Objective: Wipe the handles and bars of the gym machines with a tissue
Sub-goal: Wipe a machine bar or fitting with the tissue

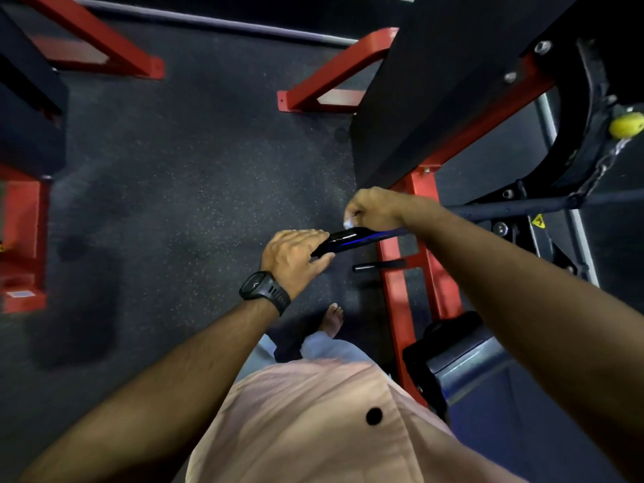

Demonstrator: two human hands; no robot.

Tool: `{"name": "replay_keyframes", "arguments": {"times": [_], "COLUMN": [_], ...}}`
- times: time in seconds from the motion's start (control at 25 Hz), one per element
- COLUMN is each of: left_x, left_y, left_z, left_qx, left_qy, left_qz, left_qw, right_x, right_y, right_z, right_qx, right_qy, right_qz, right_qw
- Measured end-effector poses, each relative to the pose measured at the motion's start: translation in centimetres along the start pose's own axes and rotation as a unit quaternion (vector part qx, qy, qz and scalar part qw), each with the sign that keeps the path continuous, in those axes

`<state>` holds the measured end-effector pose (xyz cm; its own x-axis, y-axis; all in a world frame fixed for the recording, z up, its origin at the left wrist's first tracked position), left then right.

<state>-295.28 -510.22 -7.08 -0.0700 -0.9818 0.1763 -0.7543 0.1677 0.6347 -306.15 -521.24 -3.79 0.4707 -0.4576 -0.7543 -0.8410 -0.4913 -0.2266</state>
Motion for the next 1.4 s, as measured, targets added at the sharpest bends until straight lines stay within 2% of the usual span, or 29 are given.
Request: {"name": "replay_keyframes", "arguments": {"times": [0.12, 0.28, 0.4, 0.48, 0.56, 0.64, 0.68, 0.72, 0.76, 0.8, 0.84, 0.88, 1.08, 1.12, 1.28, 1.36, 1.4], "left_x": [0.6, 1.0, 1.3, 1.5, 1.7, 1.9, 2.1, 2.2, 2.2, 2.2, 2.2, 2.3, 2.5, 2.7, 3.5, 3.7, 3.7], "left_y": [0.7, 0.7, 1.1, 1.2, 1.0, 0.8, 1.0, 1.1, 1.2, 1.3, 1.4, 1.6, 1.8, 1.9, 2.0, 2.3, 2.5], "left_z": [-0.3, -0.2, -0.2, -0.5, -0.6, -0.5, -0.3, -0.1, 0.0, 0.0, -0.1, -0.1, -0.4, -0.6, -1.0, -1.0, -0.9], "left_qx": [-0.006, -0.005, -0.011, -0.016, -0.019, -0.020, -0.020, -0.018, -0.015, -0.012, -0.012, -0.011, 0.001, 0.004, 0.019, 0.029, 0.033], "left_qy": [-0.001, -0.004, -0.006, -0.002, -0.011, -0.030, -0.042, -0.052, -0.058, -0.062, -0.066, -0.071, -0.084, -0.086, -0.105, -0.115, -0.119], "left_qz": [0.001, -0.010, -0.007, 0.002, 0.009, 0.028, 0.042, 0.058, 0.071, 0.080, 0.085, 0.089, 0.101, 0.102, 0.115, 0.125, 0.129], "left_qw": [1.000, 1.000, 1.000, 1.000, 1.000, 0.999, 0.998, 0.997, 0.996, 0.995, 0.994, 0.993, 0.991, 0.991, 0.988, 0.985, 0.984], "right_x": [0.0, -2.2, -2.4, -3.5, -6.1, -8.1, -8.7, -9.1, -9.1, -8.5, -7.4, -6.1, -3.8, -3.7, -4.1, -4.5, -4.7], "right_y": [-0.1, 4.8, 2.2, 1.4, 2.2, 1.2, 0.7, 0.7, 1.3, 1.4, 0.7, 0.0, 0.1, 0.1, -0.6, 0.8, 1.5], "right_z": [-0.2, -1.3, 0.1, 0.5, 1.6, 4.4, 5.9, 7.0, 8.8, 10.7, 12.4, 13.5, 12.8, 12.4, 11.8, 11.7, 12.0], "right_qx": [-0.037, -0.060, -0.105, -0.120, -0.069, 0.014, 0.113, 0.258, 0.424, 0.570, 0.666, 0.719, 0.829, 0.837, 0.853, 0.850, 0.831], "right_qy": [0.013, 0.089, 0.133, 0.225, 0.354, 0.445, 0.494, 0.554, 0.599, 0.598, 0.578, 0.558, 0.492, 0.489, 0.481, 0.494, 0.517], "right_qz": [0.002, 0.101, 0.080, 0.067, 0.097, 0.122, 0.144, 0.179, 0.216, 0.246, 0.258, 0.257, 0.199, 0.186, 0.141, 0.131, 0.144], "right_qw": [0.999, 0.989, 0.982, 0.965, 0.927, 0.887, 0.850, 0.771, 0.644, 0.507, 0.394, 0.325, 0.176, 0.156, 0.147, 0.129, 0.148]}}
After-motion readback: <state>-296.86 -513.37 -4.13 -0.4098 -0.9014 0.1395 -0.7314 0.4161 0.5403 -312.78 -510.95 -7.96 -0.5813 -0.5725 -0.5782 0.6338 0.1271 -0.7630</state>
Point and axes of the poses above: each hand's wrist, its own x-axis towards the middle knuckle, its own z-axis out of the palm, y = z × x, the point moved 7 cm from there along x, towards the middle knuckle, and after that the axes turned 5 degrees about -y, right-handed, at the moved point
